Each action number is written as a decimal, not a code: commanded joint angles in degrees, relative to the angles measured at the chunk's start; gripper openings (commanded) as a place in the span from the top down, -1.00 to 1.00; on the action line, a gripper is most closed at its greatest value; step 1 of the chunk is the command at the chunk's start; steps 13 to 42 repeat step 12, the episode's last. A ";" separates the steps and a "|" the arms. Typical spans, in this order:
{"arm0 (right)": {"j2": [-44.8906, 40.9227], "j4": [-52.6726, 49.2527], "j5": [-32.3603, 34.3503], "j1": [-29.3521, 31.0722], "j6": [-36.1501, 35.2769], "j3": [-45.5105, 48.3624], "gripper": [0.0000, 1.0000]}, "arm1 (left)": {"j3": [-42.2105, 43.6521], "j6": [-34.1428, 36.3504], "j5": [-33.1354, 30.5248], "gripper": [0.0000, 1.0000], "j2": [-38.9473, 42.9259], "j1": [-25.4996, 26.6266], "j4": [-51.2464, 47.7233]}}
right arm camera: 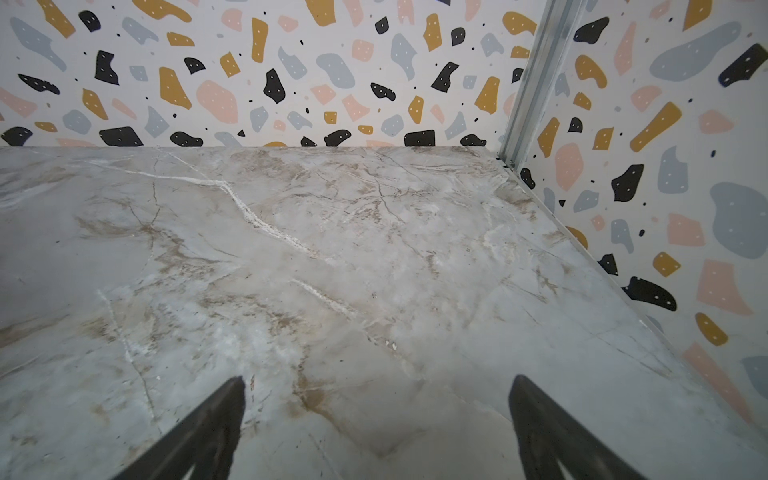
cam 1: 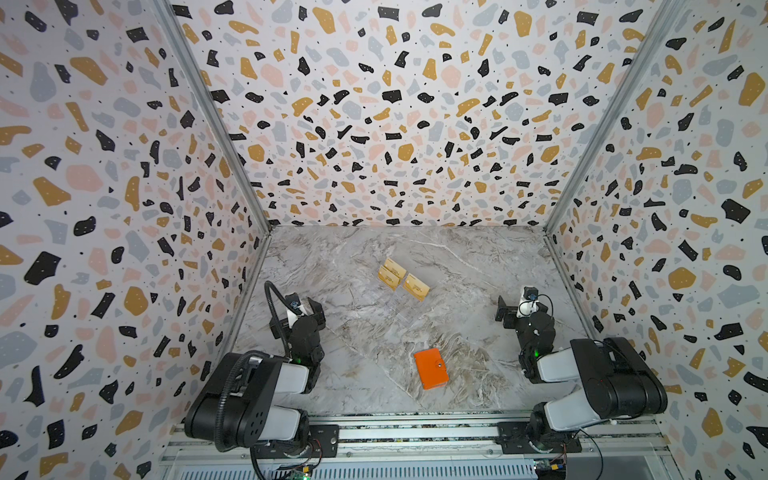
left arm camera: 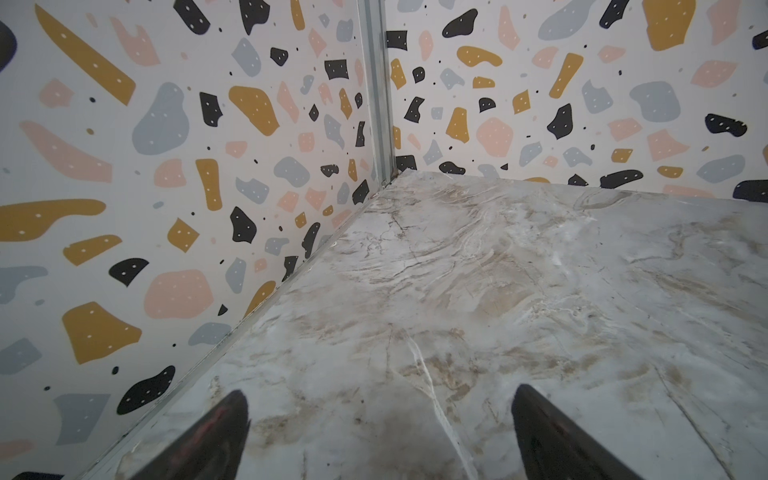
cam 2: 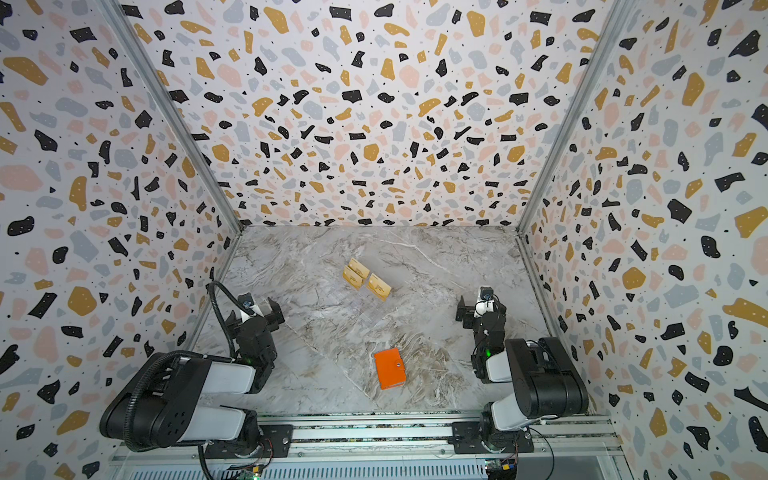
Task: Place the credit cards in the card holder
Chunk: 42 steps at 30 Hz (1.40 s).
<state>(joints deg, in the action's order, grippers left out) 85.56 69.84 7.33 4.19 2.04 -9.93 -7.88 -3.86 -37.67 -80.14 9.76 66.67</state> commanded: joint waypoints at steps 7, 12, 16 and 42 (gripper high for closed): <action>-0.65 1.22 0.89 0.76 -1.02 -1.67 -0.98 | -0.75 -0.43 0.32 -1.00 -0.86 -0.23 4.43; -0.79 1.22 0.90 0.77 -1.00 -1.62 -0.98 | -0.23 -0.60 0.47 -1.00 0.32 -0.18 4.25; -0.79 1.22 0.90 0.77 -1.00 -1.62 -0.98 | -0.23 -0.60 0.47 -1.00 0.32 -0.18 4.25; -0.79 1.22 0.90 0.77 -1.00 -1.62 -0.98 | -0.23 -0.60 0.47 -1.00 0.32 -0.18 4.25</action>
